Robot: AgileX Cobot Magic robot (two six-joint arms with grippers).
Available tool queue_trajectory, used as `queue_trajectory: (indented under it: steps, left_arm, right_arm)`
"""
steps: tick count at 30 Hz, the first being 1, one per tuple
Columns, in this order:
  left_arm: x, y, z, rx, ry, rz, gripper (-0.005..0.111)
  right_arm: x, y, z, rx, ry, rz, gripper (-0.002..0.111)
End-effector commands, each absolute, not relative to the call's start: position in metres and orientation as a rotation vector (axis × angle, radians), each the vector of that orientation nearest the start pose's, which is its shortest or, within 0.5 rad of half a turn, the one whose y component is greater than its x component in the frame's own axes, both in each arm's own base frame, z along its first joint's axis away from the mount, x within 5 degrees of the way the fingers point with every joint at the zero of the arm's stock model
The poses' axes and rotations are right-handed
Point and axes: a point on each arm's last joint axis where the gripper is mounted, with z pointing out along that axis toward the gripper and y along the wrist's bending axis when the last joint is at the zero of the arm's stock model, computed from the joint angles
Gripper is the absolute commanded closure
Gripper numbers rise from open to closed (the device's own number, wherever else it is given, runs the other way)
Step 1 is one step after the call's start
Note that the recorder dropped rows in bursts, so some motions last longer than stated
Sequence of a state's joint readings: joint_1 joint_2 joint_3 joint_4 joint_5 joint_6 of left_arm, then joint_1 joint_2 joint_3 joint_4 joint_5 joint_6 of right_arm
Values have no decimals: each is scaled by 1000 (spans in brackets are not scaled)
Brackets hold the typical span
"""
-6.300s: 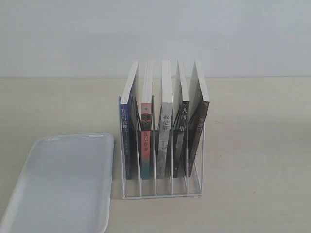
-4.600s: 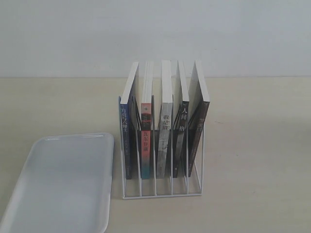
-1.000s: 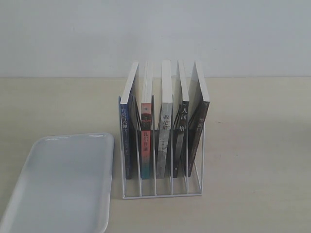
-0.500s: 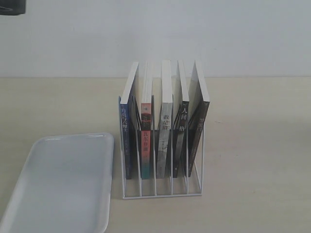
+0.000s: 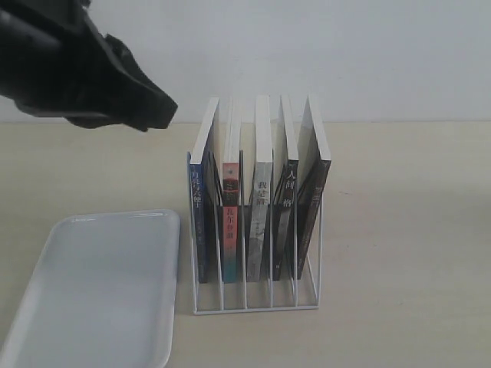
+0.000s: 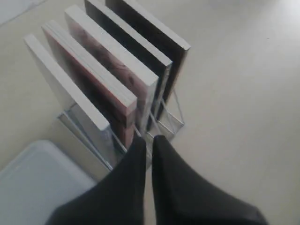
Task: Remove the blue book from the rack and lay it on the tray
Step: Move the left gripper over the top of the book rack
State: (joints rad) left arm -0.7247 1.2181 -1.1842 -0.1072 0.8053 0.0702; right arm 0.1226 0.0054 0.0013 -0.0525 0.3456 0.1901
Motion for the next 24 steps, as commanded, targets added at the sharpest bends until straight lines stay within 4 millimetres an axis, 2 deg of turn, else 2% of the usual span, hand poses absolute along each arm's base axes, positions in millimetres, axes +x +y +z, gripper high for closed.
queue_trajectory:
  steps: [1,8,14,16,19,24]
  left_arm:
    - [203,-189,369,741,2139,-347,103]
    - [221,-213,360,661,2142,-455,103]
    - [214,-242,353,668,2135,-533,103]
    - [209,-252,349,727,2109,-501,103]
    - [211,-258,343,720,2075,-382,103]
    - [220,-255,341,509,2054,-223,103]
  right_arm:
    - [54,5,183,21,1819,161,107]
    - [54,5,183,21,1819,161,107]
    - [54,5,183,21,1819,161,107]
    - [54,5,183,21,1819,161,107]
    - [54,5,183,21,1819,161,107]
    - [54,5,183,21,1819,161,107]
